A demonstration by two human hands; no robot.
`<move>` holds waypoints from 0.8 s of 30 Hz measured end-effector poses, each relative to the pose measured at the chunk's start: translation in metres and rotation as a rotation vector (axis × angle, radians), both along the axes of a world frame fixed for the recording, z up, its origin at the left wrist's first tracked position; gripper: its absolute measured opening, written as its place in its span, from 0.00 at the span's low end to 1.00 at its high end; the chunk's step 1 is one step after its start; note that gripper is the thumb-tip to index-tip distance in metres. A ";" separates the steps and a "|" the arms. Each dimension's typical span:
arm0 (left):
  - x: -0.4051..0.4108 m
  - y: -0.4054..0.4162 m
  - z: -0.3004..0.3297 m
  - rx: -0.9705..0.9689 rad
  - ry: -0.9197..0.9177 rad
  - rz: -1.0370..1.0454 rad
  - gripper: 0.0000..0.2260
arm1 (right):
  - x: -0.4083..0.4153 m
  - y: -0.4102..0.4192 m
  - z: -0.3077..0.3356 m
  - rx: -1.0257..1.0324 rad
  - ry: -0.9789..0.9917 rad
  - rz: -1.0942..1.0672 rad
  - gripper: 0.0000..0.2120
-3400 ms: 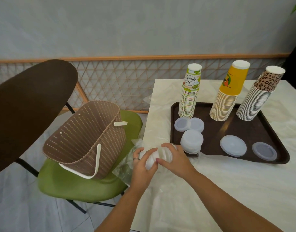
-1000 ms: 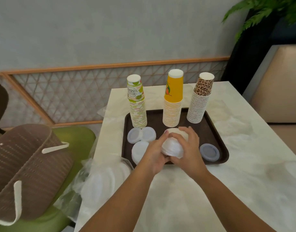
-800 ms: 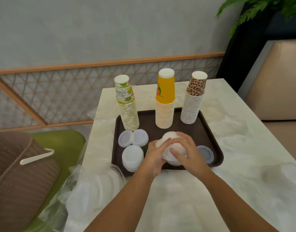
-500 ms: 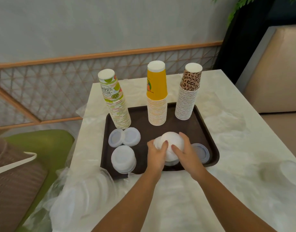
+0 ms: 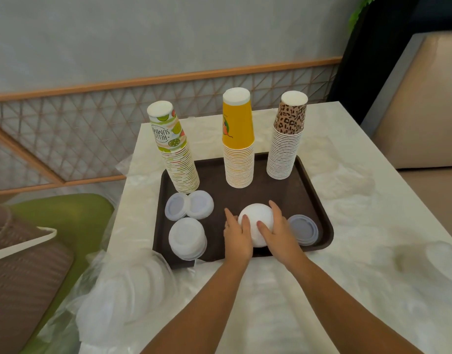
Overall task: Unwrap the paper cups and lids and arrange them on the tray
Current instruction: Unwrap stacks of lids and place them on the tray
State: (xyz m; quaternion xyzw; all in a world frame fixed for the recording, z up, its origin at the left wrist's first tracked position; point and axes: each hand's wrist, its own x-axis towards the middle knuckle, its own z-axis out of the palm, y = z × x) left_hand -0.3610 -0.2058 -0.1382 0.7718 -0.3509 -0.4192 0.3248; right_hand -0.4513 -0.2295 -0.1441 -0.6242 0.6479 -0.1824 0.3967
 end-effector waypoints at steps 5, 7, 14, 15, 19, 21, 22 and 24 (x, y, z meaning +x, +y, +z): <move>0.002 0.008 0.007 -0.014 0.049 0.003 0.27 | 0.003 0.005 0.005 -0.045 0.089 -0.014 0.29; 0.005 0.014 0.016 -0.101 0.042 0.045 0.26 | 0.005 0.011 0.013 -0.209 0.112 -0.034 0.27; 0.046 0.071 0.056 -0.503 -0.230 0.209 0.17 | 0.049 0.049 0.043 -0.461 -0.157 0.151 0.15; 0.057 0.082 0.058 -0.524 -0.289 0.225 0.17 | 0.059 0.056 0.046 -0.437 -0.191 0.180 0.14; 0.100 0.117 0.055 -0.545 -0.519 0.310 0.13 | 0.093 0.082 0.045 -0.324 -0.277 0.293 0.13; 0.120 0.132 0.048 -0.498 -0.616 0.392 0.10 | 0.110 0.095 0.043 -0.277 -0.283 0.363 0.13; 0.129 0.138 0.045 -0.455 -0.657 0.424 0.11 | 0.118 0.101 0.041 -0.252 -0.281 0.400 0.13; 0.142 0.151 0.036 -0.340 -0.702 0.459 0.14 | 0.131 0.111 0.036 -0.209 -0.244 0.469 0.15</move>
